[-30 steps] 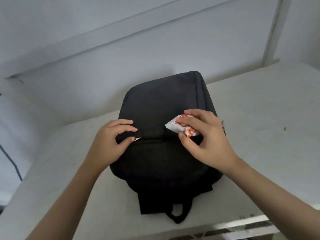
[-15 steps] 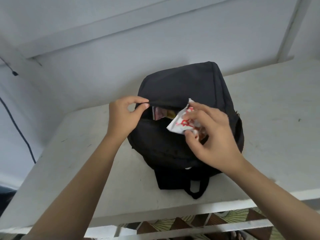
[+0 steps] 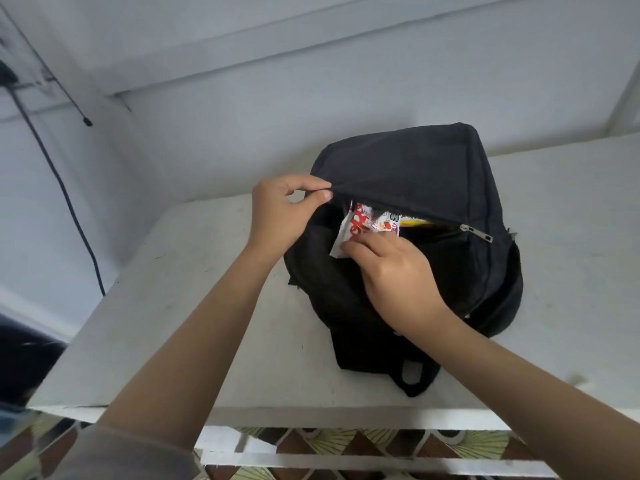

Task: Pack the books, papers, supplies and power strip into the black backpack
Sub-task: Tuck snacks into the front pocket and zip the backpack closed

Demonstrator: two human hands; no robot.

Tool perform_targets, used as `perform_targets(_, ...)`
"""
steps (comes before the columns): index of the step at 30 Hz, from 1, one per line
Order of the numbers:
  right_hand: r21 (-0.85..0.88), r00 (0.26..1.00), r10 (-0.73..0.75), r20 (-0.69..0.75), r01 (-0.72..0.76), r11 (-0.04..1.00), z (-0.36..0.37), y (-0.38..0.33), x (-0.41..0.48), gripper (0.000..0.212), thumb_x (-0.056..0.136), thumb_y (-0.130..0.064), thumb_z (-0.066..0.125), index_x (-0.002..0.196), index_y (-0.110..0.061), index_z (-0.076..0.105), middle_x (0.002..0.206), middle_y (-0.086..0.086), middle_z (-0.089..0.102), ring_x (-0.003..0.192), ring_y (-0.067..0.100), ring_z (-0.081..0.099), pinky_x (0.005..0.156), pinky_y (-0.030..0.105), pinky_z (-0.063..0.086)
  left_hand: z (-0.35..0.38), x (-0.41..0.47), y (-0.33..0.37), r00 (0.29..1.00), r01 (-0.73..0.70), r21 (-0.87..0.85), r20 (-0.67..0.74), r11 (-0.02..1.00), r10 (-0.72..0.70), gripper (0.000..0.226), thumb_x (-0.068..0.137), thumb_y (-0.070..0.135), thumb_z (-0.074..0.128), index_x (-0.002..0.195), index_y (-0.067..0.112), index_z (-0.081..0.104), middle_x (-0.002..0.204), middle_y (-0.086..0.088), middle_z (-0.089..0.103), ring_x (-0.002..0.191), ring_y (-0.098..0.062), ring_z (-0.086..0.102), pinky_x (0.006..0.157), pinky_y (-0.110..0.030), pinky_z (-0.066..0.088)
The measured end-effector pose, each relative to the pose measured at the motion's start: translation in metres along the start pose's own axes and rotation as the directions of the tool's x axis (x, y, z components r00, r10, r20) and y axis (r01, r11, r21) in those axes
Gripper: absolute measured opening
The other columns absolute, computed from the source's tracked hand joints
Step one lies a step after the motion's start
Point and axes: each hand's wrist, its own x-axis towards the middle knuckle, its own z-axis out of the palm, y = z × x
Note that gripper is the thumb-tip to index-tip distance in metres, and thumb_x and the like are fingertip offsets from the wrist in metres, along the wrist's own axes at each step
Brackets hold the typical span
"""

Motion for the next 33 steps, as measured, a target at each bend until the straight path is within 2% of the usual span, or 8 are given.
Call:
perform_targets(3, 0.002, 0.986, 0.085, 0.145, -0.086, 0.996, -0.004, -0.006, -0.003, 0.041, 0.089, -0.031, 0.044, 0.116, -0.008, 0.065, 0.116, 0.01, 0.067, 0.108, 0.028, 0.062, 0.095, 0.033, 0.046, 0.0, 0.002, 0.0, 1.0, -0.018, 0.021, -0.006, 1.0, 0.018, 0.01, 0.082, 0.019, 0.071, 0.091, 0.024, 0.074, 0.083, 0.023, 0.062, 0.081, 0.014, 0.059, 0.078, -0.005, 0.047)
perform_targets(5, -0.012, 0.947, 0.107, 0.303, -0.109, 0.994, -0.005, -0.01, -0.002, 0.062, 0.092, -0.048, 0.027, 0.139, -0.01, 0.045, 0.144, 0.01, 0.046, 0.135, 0.026, 0.039, 0.112, 0.034, 0.021, -0.001, 0.003, 0.001, 0.999, -0.045, 0.043, -0.011, 0.998, 0.046, 0.011, 0.082, 0.019, 0.071, 0.093, 0.02, 0.074, 0.087, 0.021, 0.064, 0.082, 0.01, 0.06, 0.078, -0.005, 0.047)
perform_targets(7, 0.002, 0.909, 0.1, 0.404, -0.11, 0.994, -0.003, -0.006, 0.002, 0.069, 0.093, -0.053, 0.015, 0.15, -0.014, 0.019, 0.158, 0.006, 0.017, 0.146, 0.021, 0.009, 0.115, 0.031, -0.001, -0.001, 0.003, 0.001, 0.996, -0.084, 0.058, -0.021, 0.995, 0.086, 0.012, 0.082, 0.017, 0.071, 0.093, 0.018, 0.075, 0.09, 0.016, 0.065, 0.085, 0.002, 0.063, 0.081, -0.009, 0.048)
perform_targets(10, 0.048, 0.898, 0.087, 0.431, -0.119, 0.992, 0.003, 0.005, 0.014, 0.067, 0.096, -0.053, 0.017, 0.152, -0.017, 0.009, 0.16, 0.003, 0.006, 0.147, 0.018, -0.002, 0.117, 0.031, -0.003, 0.001, 0.003, 0.001, 0.989, -0.138, 0.063, -0.037, 0.988, 0.141, 0.012, 0.081, 0.014, 0.072, 0.092, 0.018, 0.075, 0.089, 0.015, 0.066, 0.088, -0.003, 0.064, 0.084, -0.013, 0.048)
perform_targets(18, 0.05, 0.97, 0.138, 0.199, -0.151, 0.987, 0.0, 0.0, 0.005, 0.051, 0.095, -0.041, 0.034, 0.128, -0.008, 0.054, 0.134, 0.013, 0.051, 0.125, 0.029, 0.044, 0.106, 0.041, 0.035, 0.0, 0.003, -0.002, 0.99, -0.142, 0.102, -0.007, 0.985, 0.144, 0.012, 0.082, 0.016, 0.071, 0.093, 0.017, 0.075, 0.092, 0.014, 0.066, 0.088, -0.002, 0.062, 0.081, -0.004, 0.044)
perform_targets(24, 0.099, 0.925, 0.053, 0.376, -0.097, 0.99, 0.007, 0.002, 0.017, 0.066, 0.094, -0.053, 0.018, 0.149, -0.017, 0.023, 0.156, 0.01, 0.021, 0.146, 0.029, 0.008, 0.115, 0.033, 0.0, 0.0, 0.005, -0.003, 0.987, -0.156, 0.107, -0.012, 0.982, 0.159, 0.012, 0.082, 0.016, 0.071, 0.094, 0.018, 0.074, 0.092, 0.017, 0.064, 0.088, 0.0, 0.062, 0.082, -0.007, 0.045)
perform_targets(28, 0.185, 0.896, 0.021, 0.444, -0.114, 0.976, 0.005, 0.006, 0.021, 0.065, 0.095, -0.052, 0.02, 0.151, -0.02, 0.013, 0.159, 0.008, 0.009, 0.146, 0.027, -0.002, 0.114, 0.031, -0.003, 0.002, 0.005, -0.005, 0.98, -0.194, 0.119, -0.013, 0.974, 0.196, 0.011, 0.082, 0.014, 0.071, 0.092, 0.015, 0.075, 0.091, 0.013, 0.066, 0.088, -0.003, 0.063, 0.083, -0.01, 0.047)
perform_targets(33, 0.217, 0.966, -0.016, 0.258, -0.042, 0.975, -0.018, 0.015, 0.007, 0.047, 0.092, -0.038, 0.038, 0.126, -0.013, 0.058, 0.123, 0.006, 0.063, 0.115, 0.025, 0.056, 0.1, 0.033, 0.041, 0.006, -0.005, -0.02, 0.965, -0.26, 0.213, 0.098, 0.942, 0.244, 0.01, 0.079, 0.01, 0.073, 0.088, 0.013, 0.075, 0.089, 0.013, 0.064, 0.086, -0.002, 0.06, 0.083, -0.003, 0.04)
